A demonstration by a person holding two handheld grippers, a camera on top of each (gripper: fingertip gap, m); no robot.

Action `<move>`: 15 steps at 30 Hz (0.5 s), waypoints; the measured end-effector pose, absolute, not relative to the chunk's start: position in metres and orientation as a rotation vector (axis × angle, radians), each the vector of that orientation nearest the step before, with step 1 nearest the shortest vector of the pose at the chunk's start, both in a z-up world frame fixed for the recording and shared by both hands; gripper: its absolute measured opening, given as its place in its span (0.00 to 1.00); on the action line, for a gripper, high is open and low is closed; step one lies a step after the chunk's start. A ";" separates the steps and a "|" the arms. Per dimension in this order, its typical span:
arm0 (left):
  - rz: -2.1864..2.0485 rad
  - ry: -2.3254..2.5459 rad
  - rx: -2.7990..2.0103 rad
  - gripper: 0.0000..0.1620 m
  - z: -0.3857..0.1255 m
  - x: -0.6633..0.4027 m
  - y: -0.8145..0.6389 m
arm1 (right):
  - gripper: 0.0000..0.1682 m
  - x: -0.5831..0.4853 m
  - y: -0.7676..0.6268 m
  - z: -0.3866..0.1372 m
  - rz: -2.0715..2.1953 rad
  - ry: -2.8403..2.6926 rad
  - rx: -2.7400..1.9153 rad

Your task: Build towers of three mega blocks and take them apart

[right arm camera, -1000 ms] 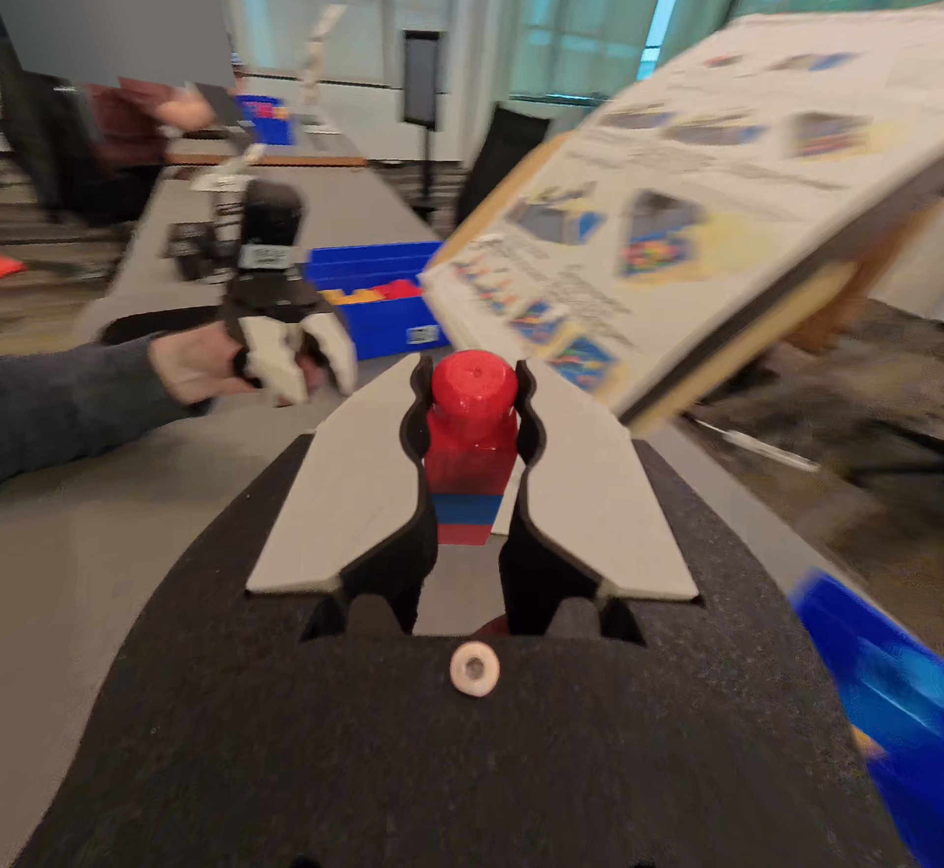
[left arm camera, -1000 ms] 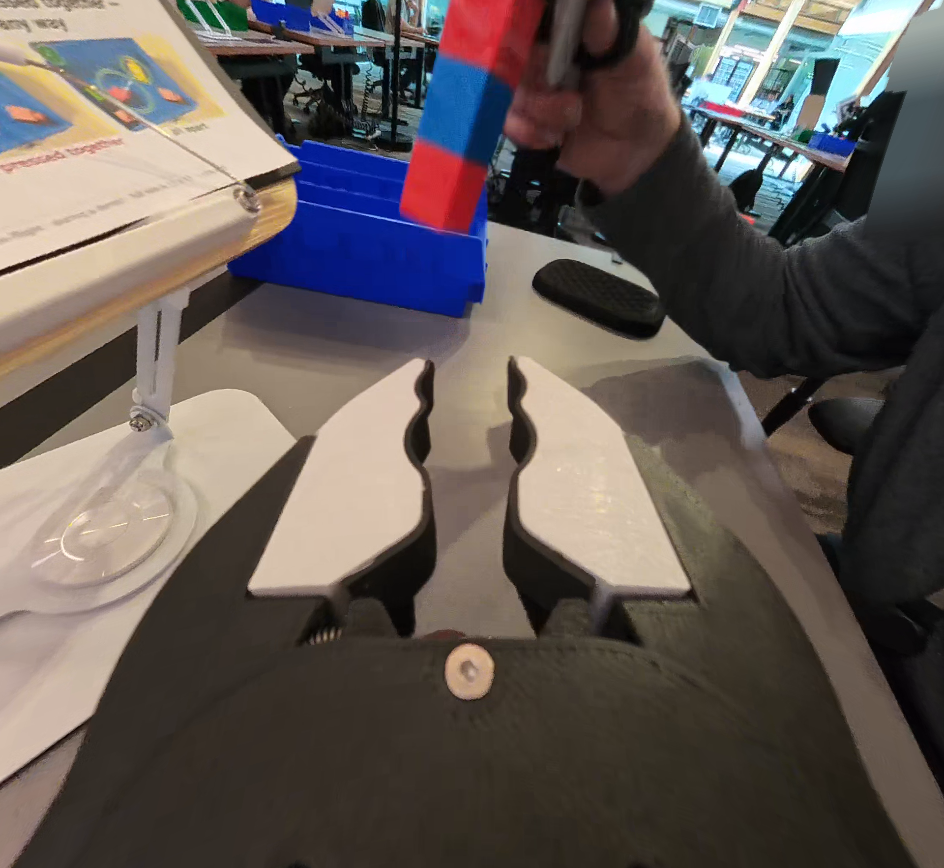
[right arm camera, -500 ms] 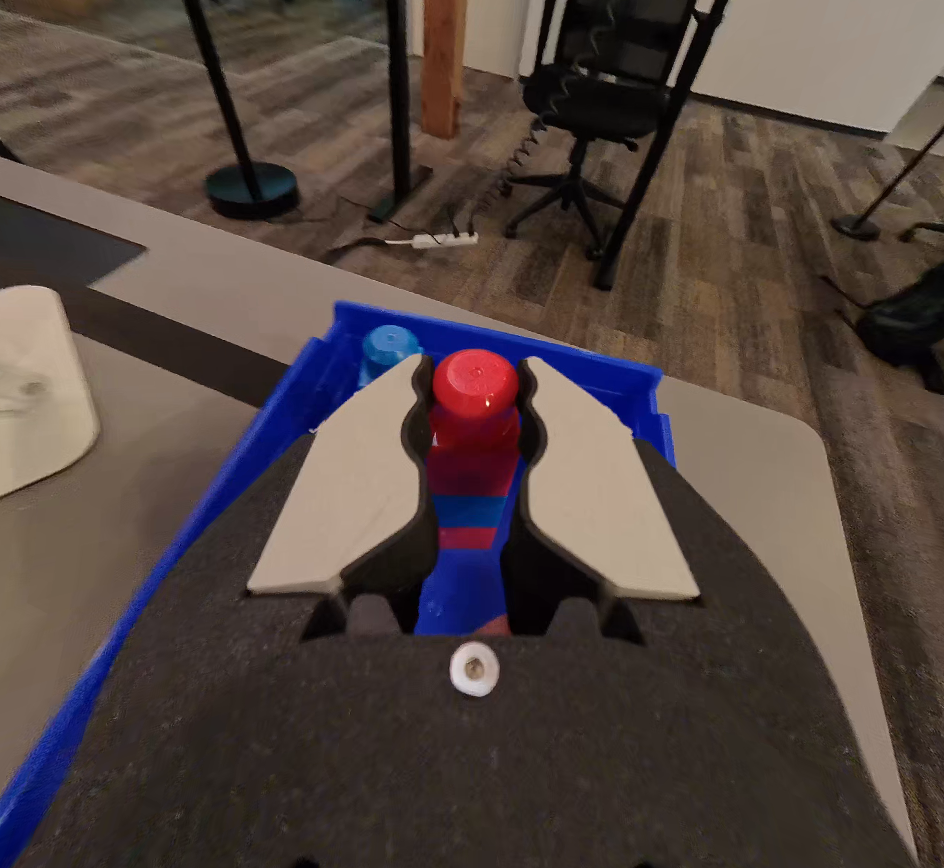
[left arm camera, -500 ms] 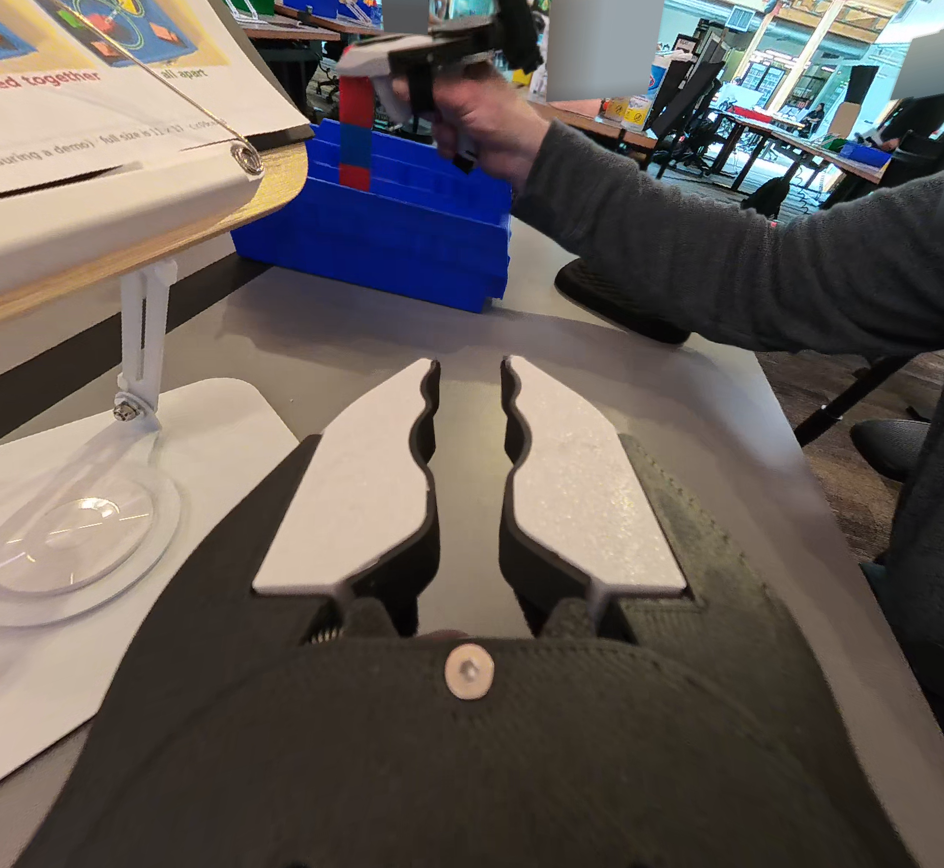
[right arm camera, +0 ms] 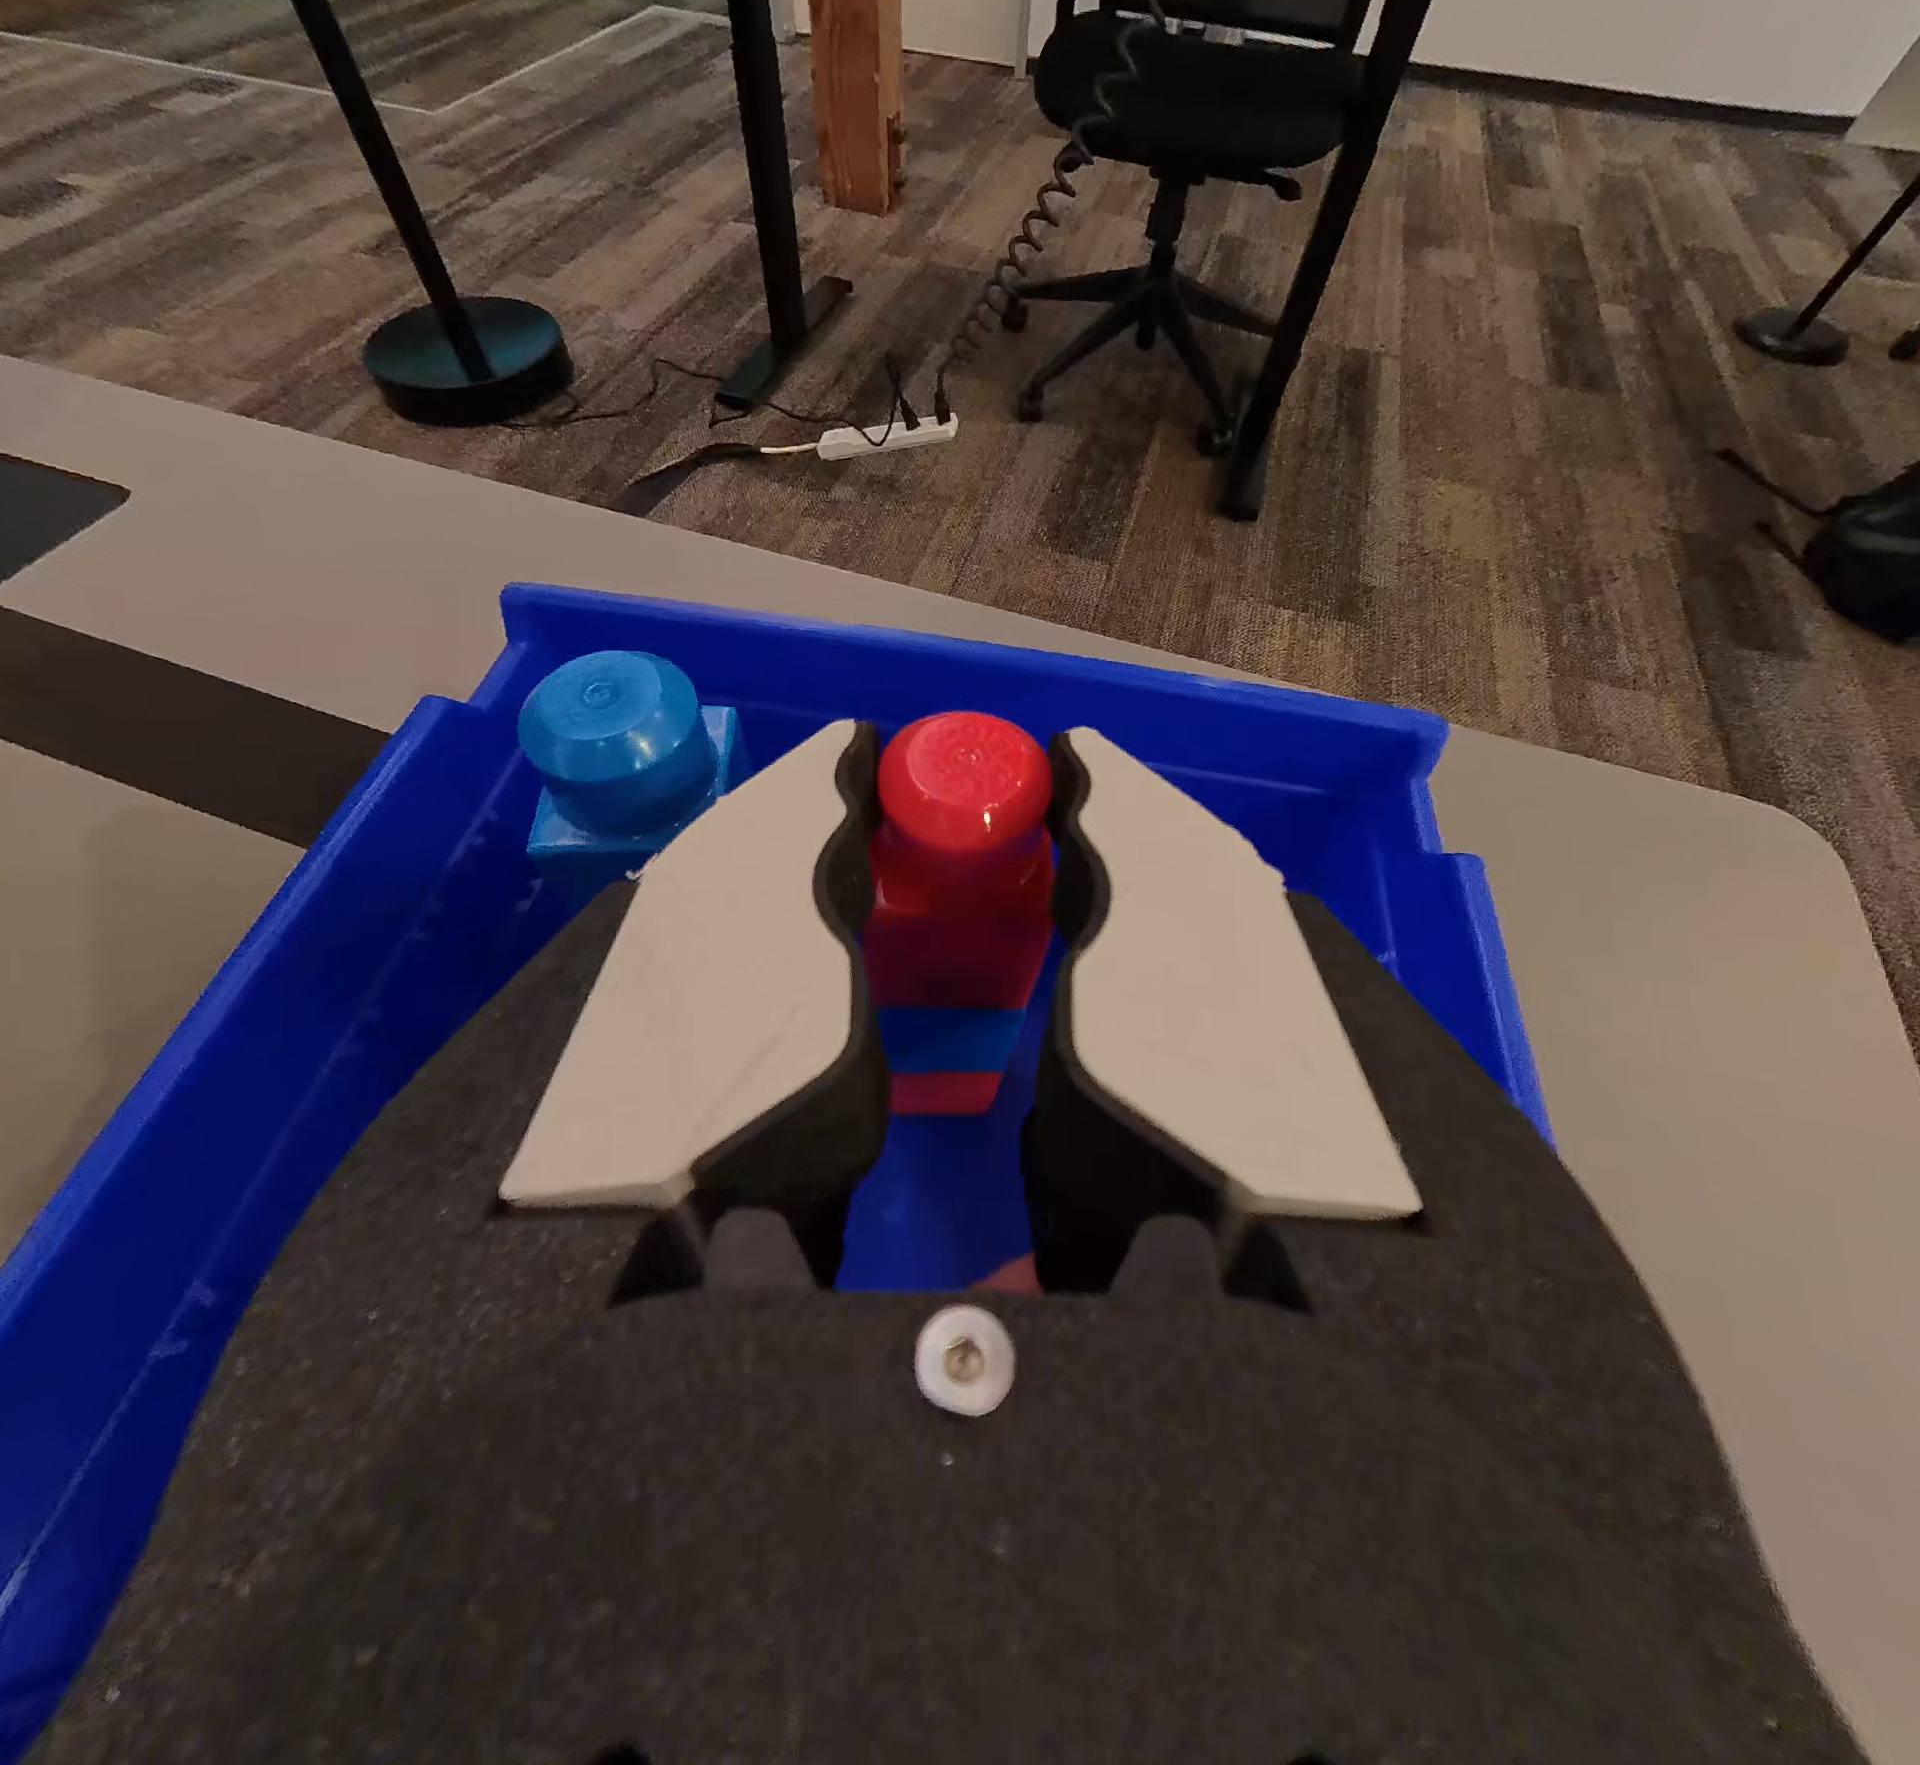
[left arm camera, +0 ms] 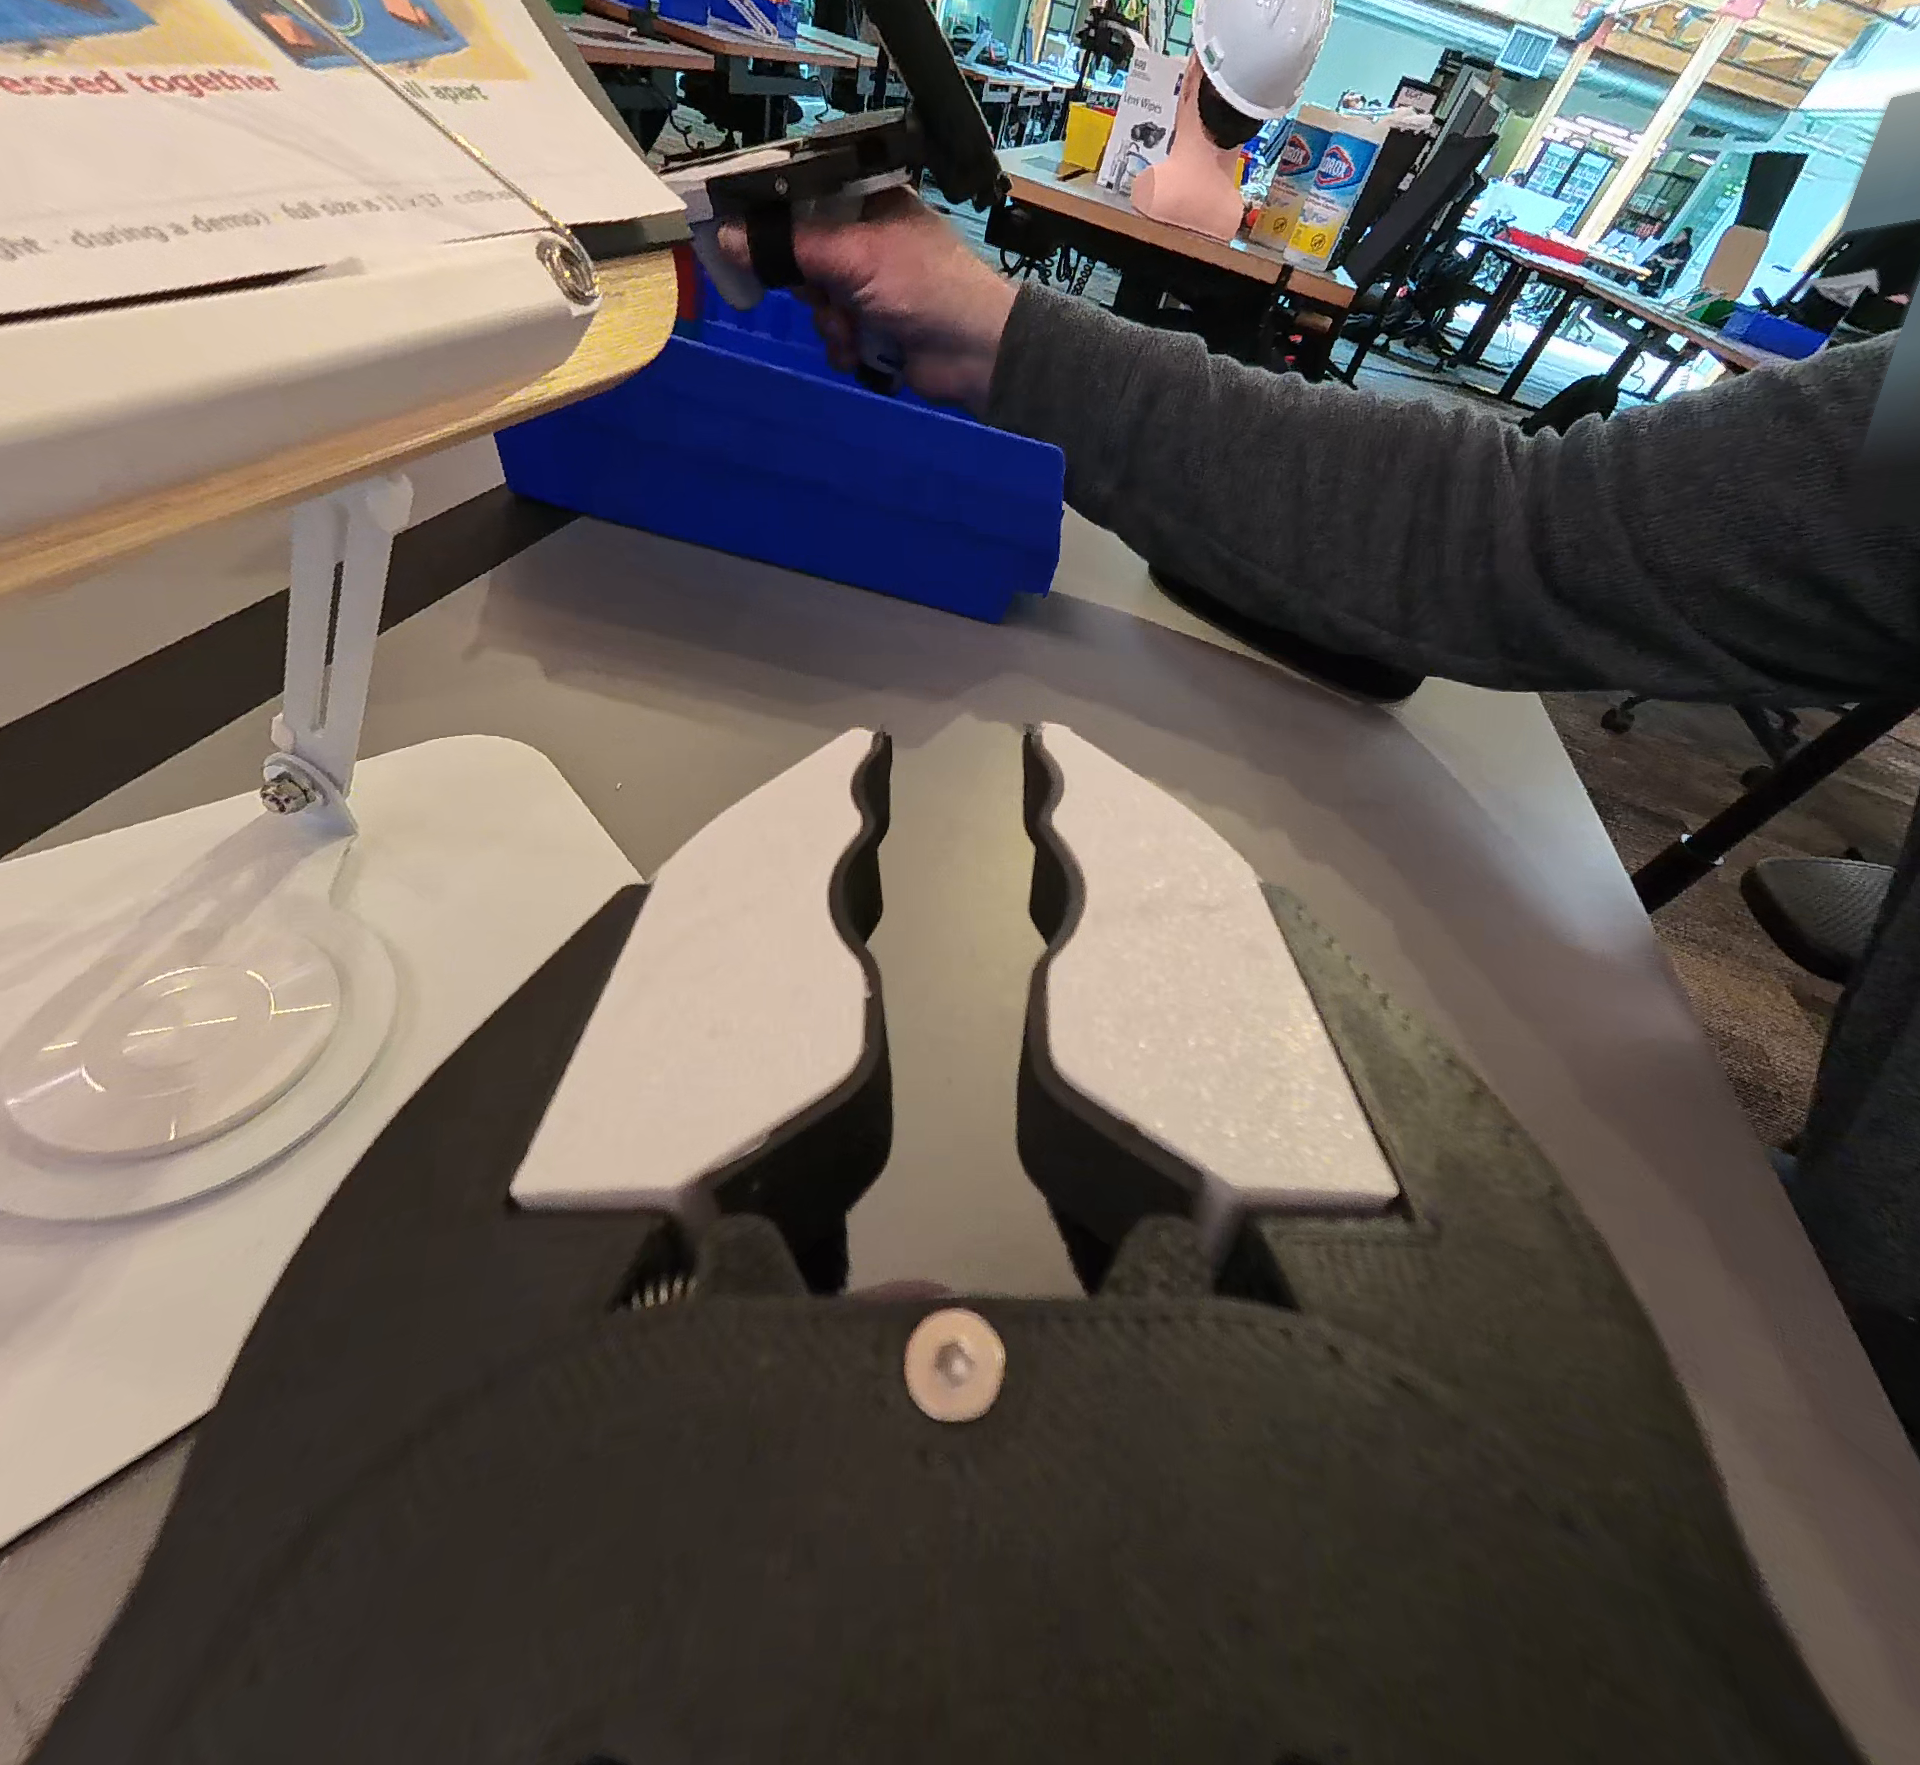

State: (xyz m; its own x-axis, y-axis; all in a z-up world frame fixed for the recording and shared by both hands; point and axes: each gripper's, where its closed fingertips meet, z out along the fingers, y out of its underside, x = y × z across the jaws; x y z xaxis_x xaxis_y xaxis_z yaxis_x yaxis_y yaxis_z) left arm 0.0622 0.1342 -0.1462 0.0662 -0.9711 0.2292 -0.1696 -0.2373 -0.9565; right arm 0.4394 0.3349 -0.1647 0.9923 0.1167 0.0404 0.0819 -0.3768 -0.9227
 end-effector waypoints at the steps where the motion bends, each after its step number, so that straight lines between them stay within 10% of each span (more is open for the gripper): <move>1: -1.259 1.185 -1.540 0.15 -0.147 0.062 0.134 | 0.20 0.440 0.335 -0.165 0.032 -0.138 -1.960; 15: -1.163 1.224 -1.529 0.13 -0.149 0.071 0.129 | 0.22 0.396 0.248 -0.074 -0.022 -0.280 -1.842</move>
